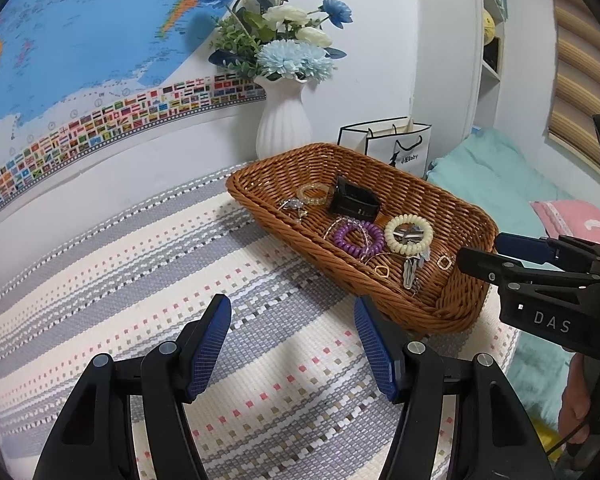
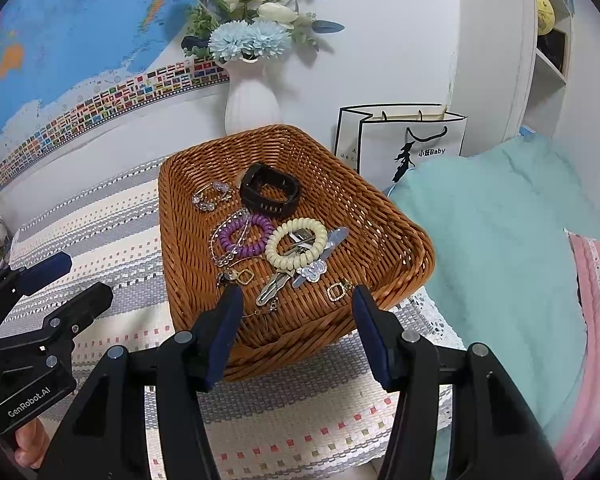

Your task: Organize jewelry

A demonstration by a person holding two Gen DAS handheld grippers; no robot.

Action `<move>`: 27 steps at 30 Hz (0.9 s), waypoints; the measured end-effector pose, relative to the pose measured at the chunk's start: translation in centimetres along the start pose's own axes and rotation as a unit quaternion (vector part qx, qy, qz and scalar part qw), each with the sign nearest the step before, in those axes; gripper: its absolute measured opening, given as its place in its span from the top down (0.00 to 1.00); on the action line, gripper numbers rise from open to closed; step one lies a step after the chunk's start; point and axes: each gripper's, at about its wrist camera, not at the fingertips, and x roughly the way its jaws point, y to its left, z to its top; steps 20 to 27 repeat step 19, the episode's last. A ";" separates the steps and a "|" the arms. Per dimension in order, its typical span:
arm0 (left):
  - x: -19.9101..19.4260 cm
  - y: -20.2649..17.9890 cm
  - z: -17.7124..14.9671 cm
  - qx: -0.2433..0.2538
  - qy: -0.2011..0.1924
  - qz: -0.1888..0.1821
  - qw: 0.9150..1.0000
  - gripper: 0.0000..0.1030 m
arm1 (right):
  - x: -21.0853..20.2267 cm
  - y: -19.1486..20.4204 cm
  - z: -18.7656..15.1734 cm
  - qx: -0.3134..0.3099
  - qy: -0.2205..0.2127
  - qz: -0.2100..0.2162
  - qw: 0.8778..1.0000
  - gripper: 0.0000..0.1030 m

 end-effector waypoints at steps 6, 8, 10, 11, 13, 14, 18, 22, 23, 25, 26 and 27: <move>0.0 -0.2 0.0 0.003 0.001 0.001 1.000 0.37 | 0.1 0.0 -0.2 0.000 0.003 0.001 1.000 0.43; 0.0 -0.3 0.0 0.005 0.001 -0.001 1.000 0.37 | 0.1 0.1 -0.2 -0.001 0.003 0.001 1.000 0.43; 0.0 -0.3 0.0 0.005 0.001 0.000 1.000 0.37 | 0.0 0.1 -0.2 -0.001 0.002 0.002 1.000 0.43; 0.0 -0.3 0.0 0.005 0.002 0.000 1.000 0.37 | 0.0 0.1 -0.2 -0.001 0.002 0.002 1.000 0.43; 0.0 -0.3 -0.1 0.005 0.001 0.001 1.000 0.37 | 0.0 0.1 -0.2 -0.001 0.002 0.002 1.000 0.43; 0.0 -0.4 -0.1 0.006 -0.002 0.005 1.000 0.37 | 0.0 0.1 -0.2 -0.001 0.002 0.001 1.000 0.43; -0.5 0.0 -0.1 -0.001 -0.022 0.029 0.999 0.37 | -0.2 0.0 -0.2 0.002 0.000 0.001 1.000 0.43; -0.5 0.2 0.0 -0.002 -0.020 0.025 0.999 0.37 | -0.2 0.0 -0.2 0.002 0.000 0.000 1.000 0.43; -0.5 0.2 0.0 -0.002 -0.020 0.025 0.999 0.37 | -0.2 0.0 -0.2 0.002 0.000 0.000 1.000 0.43; -0.5 0.2 0.0 -0.002 -0.020 0.025 0.999 0.37 | -0.2 0.0 -0.2 0.002 0.000 0.000 1.000 0.43; -0.5 0.2 0.0 -0.002 -0.020 0.025 0.999 0.37 | -0.2 0.0 -0.2 0.002 0.000 0.000 1.000 0.43; -0.5 0.2 0.0 -0.002 -0.020 0.025 0.999 0.37 | -0.2 0.0 -0.2 0.002 0.000 0.000 1.000 0.43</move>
